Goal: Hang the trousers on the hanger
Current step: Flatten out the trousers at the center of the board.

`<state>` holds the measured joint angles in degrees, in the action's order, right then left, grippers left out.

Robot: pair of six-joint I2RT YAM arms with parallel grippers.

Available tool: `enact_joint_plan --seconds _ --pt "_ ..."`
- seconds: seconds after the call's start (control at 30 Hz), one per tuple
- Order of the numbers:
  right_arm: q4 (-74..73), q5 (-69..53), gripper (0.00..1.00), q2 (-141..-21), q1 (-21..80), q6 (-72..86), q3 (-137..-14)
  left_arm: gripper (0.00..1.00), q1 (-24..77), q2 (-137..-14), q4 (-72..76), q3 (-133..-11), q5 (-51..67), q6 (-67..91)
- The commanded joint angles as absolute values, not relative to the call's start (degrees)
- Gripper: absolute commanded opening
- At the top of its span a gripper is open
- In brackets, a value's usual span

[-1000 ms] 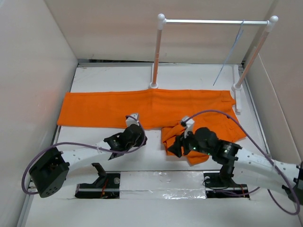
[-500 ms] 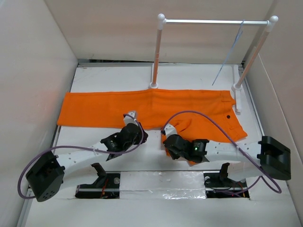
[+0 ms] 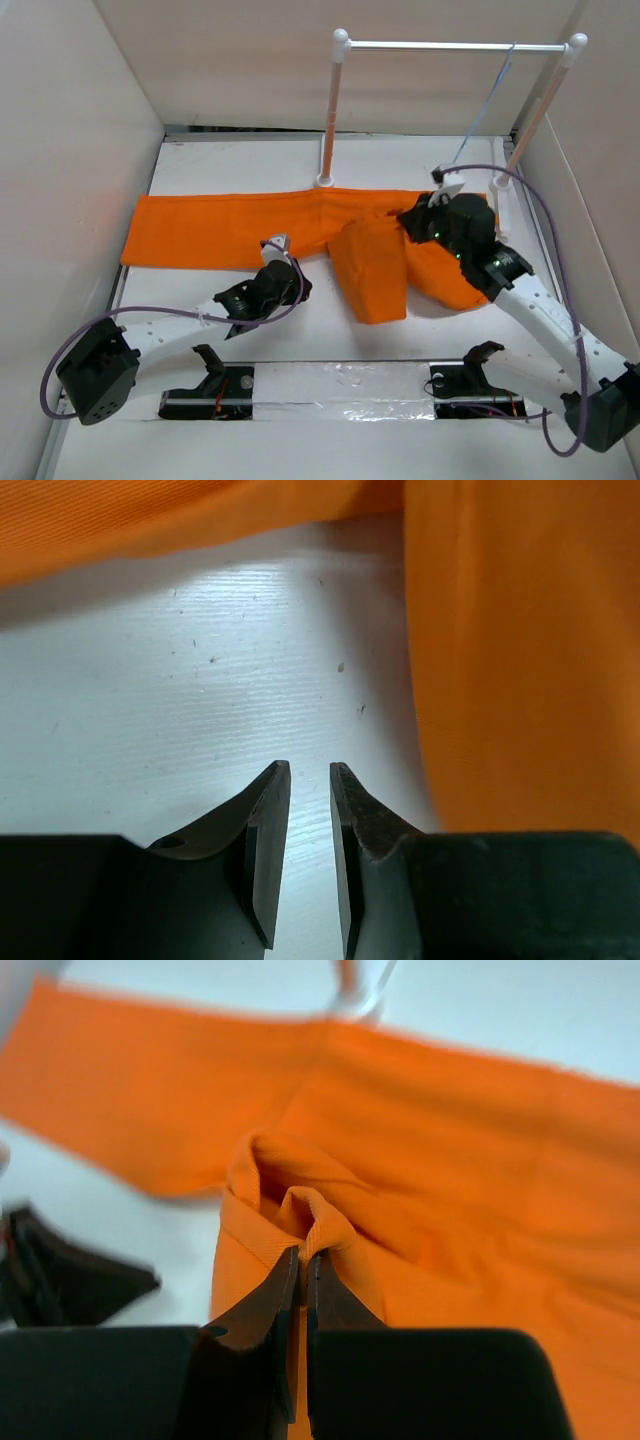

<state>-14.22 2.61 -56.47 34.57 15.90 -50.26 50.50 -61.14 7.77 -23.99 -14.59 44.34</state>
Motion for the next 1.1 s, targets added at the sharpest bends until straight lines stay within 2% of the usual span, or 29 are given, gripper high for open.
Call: enact_joint_plan --seconds 0.0,0.1,0.27,0.37,0.5,0.57,0.77,0.83,0.93,1.0,1.07 --pt "-8.5 -12.2 0.0 -60.1 23.9 11.6 -50.5 0.21 50.2 -59.5 8.3 -26.5 -15.3 43.1" --pt "-7.7 -15.6 0.06 -67.0 20.4 10.9 -47.1 0.24 50.9 -60.8 9.2 -26.4 -13.4 42.7" --pt "2.9 -14.5 0.2 -67.1 16.8 13.9 -37.6 0.32 53.6 -64.3 10.0 -26.4 -13.6 43.9" --pt "1.7 -14.4 0.25 -67.7 15.1 13.5 -37.3 0.35 55.7 -67.9 11.0 -27.2 -12.6 44.6" --pt "0.4 -13.4 0.35 -66.8 14.5 12.3 -38.0 0.36 56.8 -73.9 8.4 -29.1 -16.7 46.1" --pt "0.2 -12.3 0.45 -65.3 16.0 12.4 -38.0 0.39 56.8 -76.1 8.3 -31.0 -16.5 45.5" --pt "-2.5 -9.4 0.58 -60.9 17.2 12.0 -37.8 0.37 60.1 -81.9 6.3 -34.6 -16.5 45.3" --pt "-2.6 -9.6 0.59 -59.9 17.2 12.3 -37.5 0.37 60.1 -82.9 5.1 -34.6 -17.0 46.1" --pt "-1.9 -9.9 0.59 -57.6 17.7 13.5 -36.9 0.33 60.1 -85.1 4.4 -35.0 -16.6 46.2" --pt "-1.8 -10.3 0.59 -55.7 17.8 14.1 -36.8 0.2 60.8 -87.2 3.4 -36.1 -17.7 46.7" --pt "-2.5 -10.5 0.59 -54.2 17.8 14.3 -36.6 0.0 60.8 -88.2 1.2 -37.4 -19.1 47.7"
